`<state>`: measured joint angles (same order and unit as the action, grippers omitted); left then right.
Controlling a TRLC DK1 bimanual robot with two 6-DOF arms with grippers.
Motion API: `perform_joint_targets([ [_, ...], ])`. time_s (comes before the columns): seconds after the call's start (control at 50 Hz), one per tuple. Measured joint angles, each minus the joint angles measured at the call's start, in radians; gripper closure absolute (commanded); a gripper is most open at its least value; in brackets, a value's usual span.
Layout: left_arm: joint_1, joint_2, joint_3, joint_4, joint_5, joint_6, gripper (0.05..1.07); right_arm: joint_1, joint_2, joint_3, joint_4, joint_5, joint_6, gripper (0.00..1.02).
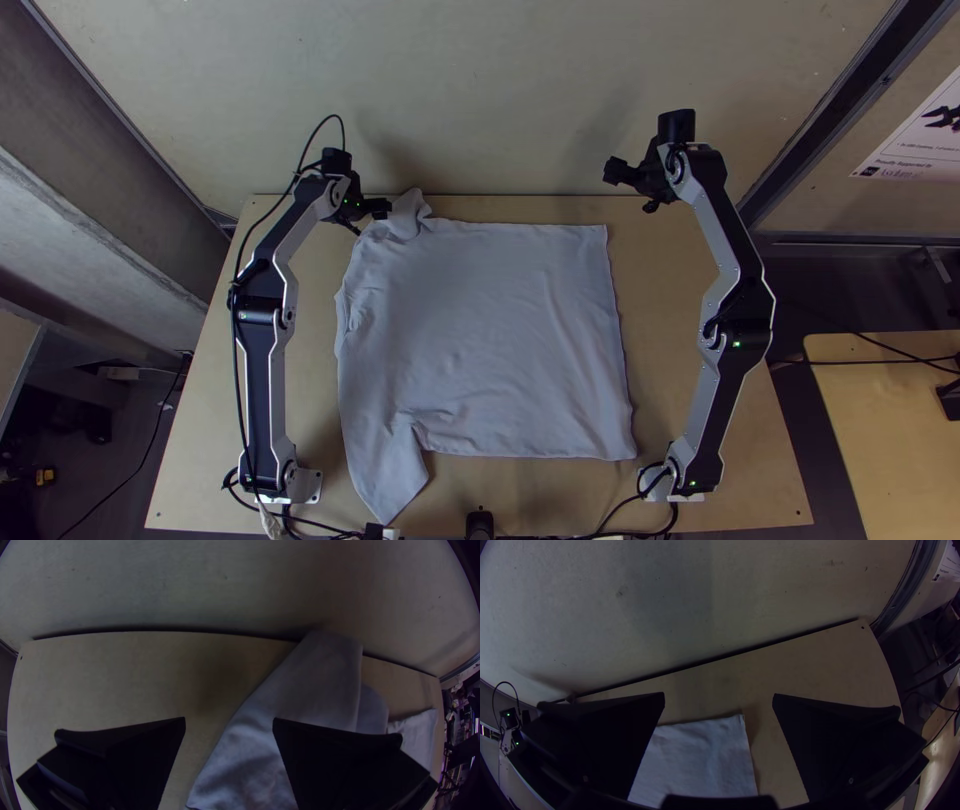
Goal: Fold the t-shirt
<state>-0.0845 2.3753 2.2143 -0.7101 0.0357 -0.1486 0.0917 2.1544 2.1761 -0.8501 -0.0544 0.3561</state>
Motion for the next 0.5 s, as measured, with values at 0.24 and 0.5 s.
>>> perform_joint_targets([
  [0.24,-0.029,0.021,0.002,0.000,-0.083,0.030,0.42,0.000,0.000,0.000,-0.025,0.000,0.008,0.04],
  [0.5,-0.047,0.021,-0.002,0.004,-0.112,0.071,1.05,-0.001,0.029,0.002,-0.091,0.001,0.032,0.04],
])
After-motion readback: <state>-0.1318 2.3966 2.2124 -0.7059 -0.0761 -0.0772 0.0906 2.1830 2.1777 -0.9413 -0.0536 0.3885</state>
